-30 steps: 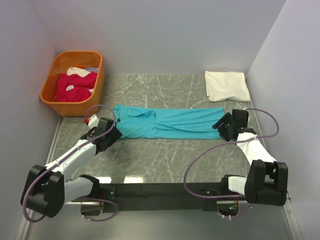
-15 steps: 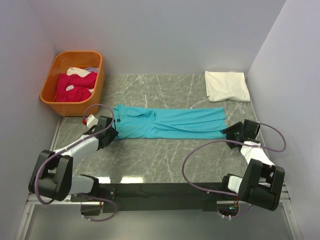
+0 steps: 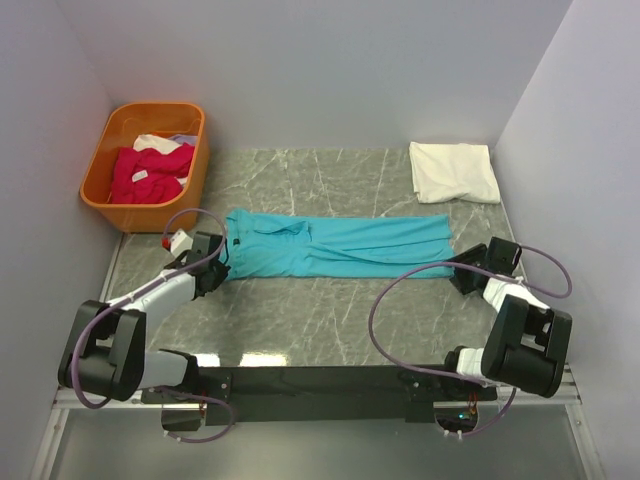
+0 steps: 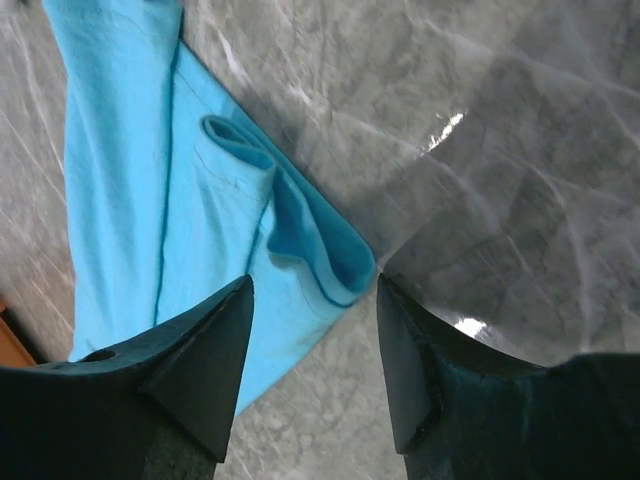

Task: Fold and stack the t-shirts
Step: Fold the tshirt

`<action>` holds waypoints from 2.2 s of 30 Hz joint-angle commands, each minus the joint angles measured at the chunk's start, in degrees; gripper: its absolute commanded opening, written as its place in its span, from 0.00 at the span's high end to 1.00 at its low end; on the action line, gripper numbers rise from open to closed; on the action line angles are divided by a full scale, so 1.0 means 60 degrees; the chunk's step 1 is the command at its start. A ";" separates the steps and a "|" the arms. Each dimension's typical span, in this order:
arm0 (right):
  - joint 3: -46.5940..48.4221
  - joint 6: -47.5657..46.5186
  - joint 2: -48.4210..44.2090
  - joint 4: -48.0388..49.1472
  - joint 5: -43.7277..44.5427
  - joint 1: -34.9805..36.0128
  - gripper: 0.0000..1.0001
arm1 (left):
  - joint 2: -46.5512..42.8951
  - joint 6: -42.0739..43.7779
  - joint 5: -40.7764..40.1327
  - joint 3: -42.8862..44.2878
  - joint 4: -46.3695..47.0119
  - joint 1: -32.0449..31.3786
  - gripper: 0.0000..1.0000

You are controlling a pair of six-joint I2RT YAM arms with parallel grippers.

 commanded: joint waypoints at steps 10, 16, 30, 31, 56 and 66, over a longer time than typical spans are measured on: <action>0.0745 -0.0423 0.0455 -0.1251 0.1072 -0.0123 0.91 | -0.0017 0.0416 0.0021 0.0600 -0.0951 0.0096 0.99; 0.1756 -0.0789 0.0455 -0.2351 0.2010 -0.0592 1.00 | -0.0250 0.0650 0.0079 0.0981 -0.2358 0.0301 0.99; 0.1524 -0.1332 0.0501 -0.2586 0.2289 -0.0622 0.71 | -0.2256 0.0548 0.0856 0.0044 -0.3268 0.0345 0.91; 0.1480 -0.1259 0.0238 -0.2586 0.2289 -0.0593 0.66 | -0.2359 0.0592 0.0856 0.0059 -0.3283 0.0345 0.86; 0.7745 -0.4685 0.4158 -0.1354 -0.0682 0.8298 0.49 | -0.1692 0.1793 0.1969 0.2079 -0.2097 -0.1821 0.33; 1.0706 -0.4993 0.7455 -0.2761 -0.2206 0.9017 0.51 | 0.1154 0.1692 0.2130 0.2696 -0.1262 -0.1940 0.47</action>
